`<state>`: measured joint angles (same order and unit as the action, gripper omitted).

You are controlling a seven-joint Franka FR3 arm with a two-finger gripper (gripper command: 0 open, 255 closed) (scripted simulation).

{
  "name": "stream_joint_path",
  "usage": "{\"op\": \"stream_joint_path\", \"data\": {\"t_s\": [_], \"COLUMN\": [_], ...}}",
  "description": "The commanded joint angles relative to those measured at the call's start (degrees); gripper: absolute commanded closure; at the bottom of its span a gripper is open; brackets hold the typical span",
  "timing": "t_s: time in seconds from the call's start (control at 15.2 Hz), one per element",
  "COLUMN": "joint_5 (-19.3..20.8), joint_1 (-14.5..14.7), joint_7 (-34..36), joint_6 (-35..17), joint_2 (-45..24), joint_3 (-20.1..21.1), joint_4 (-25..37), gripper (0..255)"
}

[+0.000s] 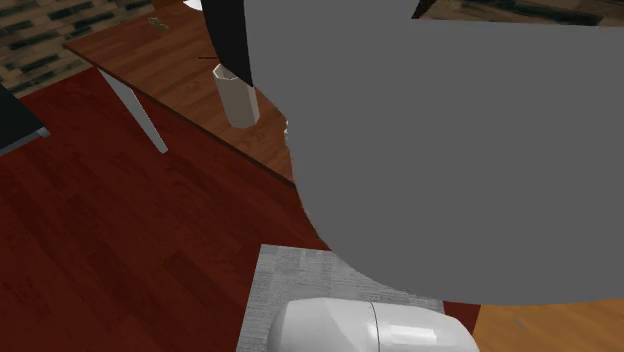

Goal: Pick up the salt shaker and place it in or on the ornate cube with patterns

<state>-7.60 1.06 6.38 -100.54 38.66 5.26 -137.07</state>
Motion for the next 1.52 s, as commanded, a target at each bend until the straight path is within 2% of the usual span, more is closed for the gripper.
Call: {"op": "stream_joint_path", "data": {"t_s": [0.0, 0.46, 0.86, 1.19, 1.45], "joint_5": [-0.40, 0.74, 5.34, 11.94, 13.18], "joint_1": [0.47, 0.93, 0.52, 0.57, 0.58], "joint_7": [1.35, 5.93, 11.68, 17.75, 18.61], "joint_6": [-4.39, -17.58, -27.02, -32.31, -35.16], "joint_2": [-2.62, -14.77, -27.12, -37.49, -39.63], "joint_3": [1.91, 7.67, 12.23, 14.68, 14.57], "joint_4": [-0.85, 0.49, 4.89, 10.33, 9.46], "gripper": [0, 0, 0, 0, 0]}}
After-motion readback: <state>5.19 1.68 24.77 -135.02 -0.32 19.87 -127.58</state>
